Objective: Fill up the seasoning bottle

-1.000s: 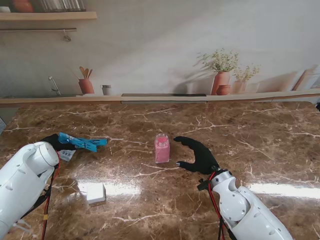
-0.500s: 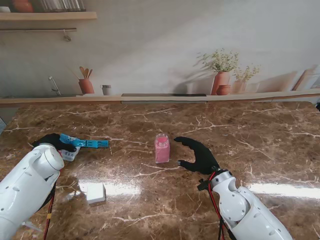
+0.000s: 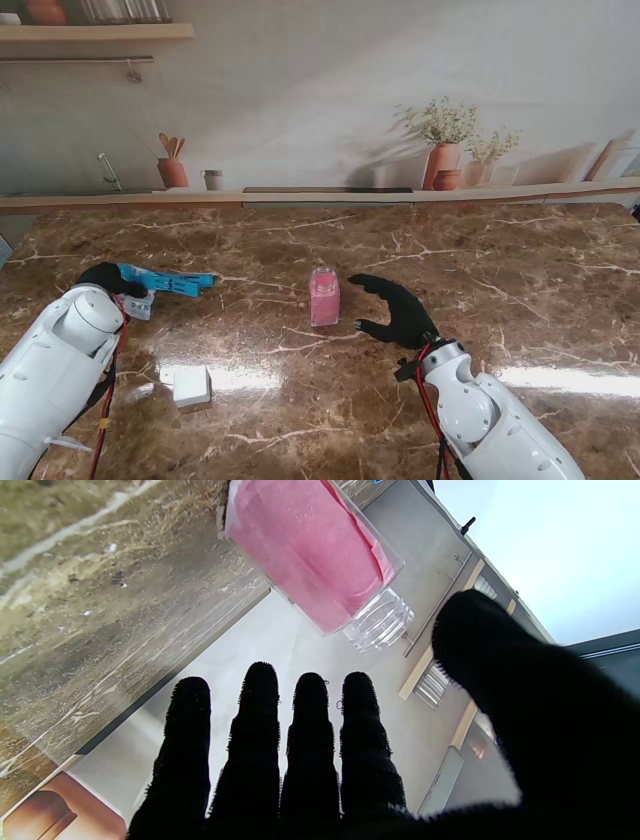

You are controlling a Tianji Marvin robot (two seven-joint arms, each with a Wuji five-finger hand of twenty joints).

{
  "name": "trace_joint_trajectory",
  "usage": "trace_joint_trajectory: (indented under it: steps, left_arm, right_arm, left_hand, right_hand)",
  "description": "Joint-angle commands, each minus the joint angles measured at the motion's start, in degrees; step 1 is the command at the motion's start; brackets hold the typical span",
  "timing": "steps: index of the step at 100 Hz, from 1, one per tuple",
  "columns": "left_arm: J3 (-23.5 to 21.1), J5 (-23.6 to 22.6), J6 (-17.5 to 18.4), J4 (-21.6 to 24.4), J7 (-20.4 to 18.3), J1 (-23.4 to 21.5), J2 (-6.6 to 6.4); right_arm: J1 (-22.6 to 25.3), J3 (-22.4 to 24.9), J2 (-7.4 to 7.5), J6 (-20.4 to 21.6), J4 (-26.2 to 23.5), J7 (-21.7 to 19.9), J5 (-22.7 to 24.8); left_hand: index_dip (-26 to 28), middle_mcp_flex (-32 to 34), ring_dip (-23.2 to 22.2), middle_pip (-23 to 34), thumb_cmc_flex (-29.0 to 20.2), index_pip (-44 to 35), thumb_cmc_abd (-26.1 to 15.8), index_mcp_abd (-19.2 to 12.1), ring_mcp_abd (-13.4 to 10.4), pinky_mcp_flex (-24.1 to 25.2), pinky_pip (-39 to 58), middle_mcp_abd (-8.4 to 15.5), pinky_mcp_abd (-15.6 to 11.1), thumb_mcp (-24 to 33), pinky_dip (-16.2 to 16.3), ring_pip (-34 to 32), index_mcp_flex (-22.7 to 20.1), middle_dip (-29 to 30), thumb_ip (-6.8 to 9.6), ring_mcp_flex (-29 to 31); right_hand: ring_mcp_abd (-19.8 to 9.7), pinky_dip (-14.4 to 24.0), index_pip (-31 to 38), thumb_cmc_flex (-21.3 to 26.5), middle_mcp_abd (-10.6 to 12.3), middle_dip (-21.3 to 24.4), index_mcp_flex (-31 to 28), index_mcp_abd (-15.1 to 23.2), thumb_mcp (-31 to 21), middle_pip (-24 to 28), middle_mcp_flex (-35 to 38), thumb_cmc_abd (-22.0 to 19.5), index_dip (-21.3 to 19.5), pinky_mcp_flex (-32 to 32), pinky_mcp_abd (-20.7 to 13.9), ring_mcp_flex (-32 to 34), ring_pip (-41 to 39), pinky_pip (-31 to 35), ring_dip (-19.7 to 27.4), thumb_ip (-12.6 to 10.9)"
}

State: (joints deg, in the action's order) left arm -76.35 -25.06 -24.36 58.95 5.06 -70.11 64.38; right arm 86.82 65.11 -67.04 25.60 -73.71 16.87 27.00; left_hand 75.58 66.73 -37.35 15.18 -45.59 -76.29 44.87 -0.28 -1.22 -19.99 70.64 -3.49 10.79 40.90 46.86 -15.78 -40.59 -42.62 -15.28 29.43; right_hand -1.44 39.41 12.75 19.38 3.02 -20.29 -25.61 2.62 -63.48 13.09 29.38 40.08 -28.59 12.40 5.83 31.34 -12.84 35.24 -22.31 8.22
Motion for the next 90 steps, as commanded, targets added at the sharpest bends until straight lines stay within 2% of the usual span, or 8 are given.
trace_joint_trajectory:
  steps: [1, 8, 14, 21, 32, 42, 53, 90]
  left_arm:
    - [1.1, 0.7, -0.6, -3.5, -1.4, -2.5, 1.96]
    - [1.1, 1.0, -0.5, -3.8, -1.2, -2.5, 2.07]
    - [1.0, 1.1, -0.3, -3.9, -1.3, -2.6, 2.03]
    - [0.7, 1.3, -0.2, -3.3, -1.9, -3.0, 1.93]
    - [0.3, 2.4, 0.0, -3.4, -1.1, -3.2, 2.36]
    - [0.1, 3.5, -0.1, -3.5, -0.6, -3.3, 2.67]
    - [-0.8, 5.0, 0.7, -3.3, 0.5, -3.7, 3.17]
    - [-6.2, 11.4, 3.8, 5.0, 5.0, -8.5, 4.96]
  right_arm:
    - [0.5, -0.2, -0.11, -0.4, 0.0, -0.9, -0.4]
    - [0.4, -0.2, -0.10, -0.4, 0.0, -0.9, -0.3]
    - [0.4, -0.3, -0.09, -0.4, 0.0, -0.9, -0.2]
    - [0.3, -0.3, -0.07, -0.4, 0.0, -0.9, -0.1]
    - [0.4, -0.3, -0.13, -0.6, -0.1, -0.8, -0.2]
    - [0.4, -0.4, -0.16, -0.8, -0.1, -0.6, -0.2]
    - [0.4, -0.3, -0.17, -1.0, -0.2, -0.5, -0.1]
    - [1.3, 0.9, 0.00, -1.6, -2.0, -0.2, 0.9]
  left_hand:
    - [-7.4, -0.4, -10.8, 10.4, -13.8, 7.3, -7.9, -10.4, 11.8, -0.5, 2.4, 8.1, 0.3, 14.4, 1.3, -26.8, 4.8, -5.1, 5.00, 35.0]
    - [-23.6, -2.4, -13.0, 14.7, -14.6, 20.6, -9.9, -7.0, 10.8, 0.2, 1.7, 8.3, -0.6, 14.5, 1.3, -27.2, 9.0, -6.5, 4.81, 34.6]
    - [-47.0, -3.7, -14.9, 18.0, -15.2, 35.4, -11.7, -0.3, 11.7, 1.4, 0.3, 9.0, -0.5, 14.8, 0.4, -27.7, 5.4, -8.0, 5.12, 33.8]
    - [-52.2, -5.0, -17.9, 20.6, -16.7, 38.9, -14.3, 0.1, 12.1, 3.6, -0.9, 8.1, 0.6, 14.9, -2.1, -28.8, -2.0, -11.4, 5.53, 32.3]
    - [-49.1, -6.5, -21.3, 22.8, -18.7, 28.4, -17.7, -5.6, 12.6, 5.5, -0.9, 6.6, 1.9, 14.4, -2.5, -30.2, -12.0, -16.2, 5.88, 30.7]
    - [-38.0, -7.5, -20.7, 22.6, -20.0, 15.4, -19.2, -8.4, 13.2, 6.0, -0.4, 5.1, 1.8, 12.5, -1.5, -31.0, -17.0, -18.9, 5.42, 29.7]
    - [-27.1, -7.8, -17.1, 20.7, -20.0, 11.1, -20.3, -8.8, 15.0, 5.1, 0.2, 5.0, 2.0, 12.4, -1.2, -30.3, -16.4, -14.9, 5.18, 29.5]
    - [-22.2, -7.5, -17.7, 27.4, -22.4, 12.2, -20.5, -7.8, 16.1, 4.9, 0.8, 1.6, 3.2, 12.6, 0.2, -34.1, -16.5, -10.7, 4.82, 30.5]
  right_hand:
    - [-0.9, -1.1, 0.2, 1.3, 0.4, 1.3, -0.6, 1.5, 0.6, -0.1, 0.5, -0.8, 0.5, 0.1, -0.1, 1.4, -0.1, 1.3, 0.1, -2.2]
    - [-0.9, -1.2, 0.2, 1.3, 0.5, 1.3, -0.5, 1.6, 0.6, -0.1, 0.5, -0.9, 0.5, 0.1, -0.1, 1.3, -0.1, 1.4, 0.1, -2.2]
    - [-0.9, -1.2, 0.2, 1.4, 0.5, 1.3, -0.5, 1.6, 0.5, 0.0, 0.5, -0.9, 0.5, 0.1, -0.2, 1.3, -0.1, 1.4, 0.1, -2.2]
    - [-0.9, -1.2, 0.3, 1.3, 0.5, 1.3, -0.5, 1.6, 0.5, 0.0, 0.5, -1.0, 0.5, 0.1, -0.2, 1.2, 0.0, 1.4, 0.2, -2.2]
    - [-0.8, -1.3, 0.3, 1.3, 0.5, 1.3, -0.5, 1.6, 0.5, 0.0, 0.4, -1.2, 0.6, 0.1, -0.1, 1.2, -0.1, 1.5, 0.2, -2.3]
    - [-0.9, -1.3, 0.3, 1.3, 0.5, 1.3, -0.6, 1.6, 0.5, 0.0, 0.5, -1.3, 0.6, 0.2, -0.1, 1.2, -0.1, 1.6, 0.1, -2.3]
    - [-0.8, -1.3, 0.4, 1.4, 0.4, 1.3, -0.6, 1.6, 0.5, 0.0, 0.5, -1.4, 0.6, 0.2, -0.1, 1.2, -0.2, 1.7, 0.1, -2.3]
    - [-0.7, -1.5, 0.5, 1.3, 0.4, 1.3, -0.7, 1.7, 0.6, 0.1, 0.6, -1.6, 0.7, 0.2, -0.1, 1.1, -0.2, 1.8, 0.2, -2.3]
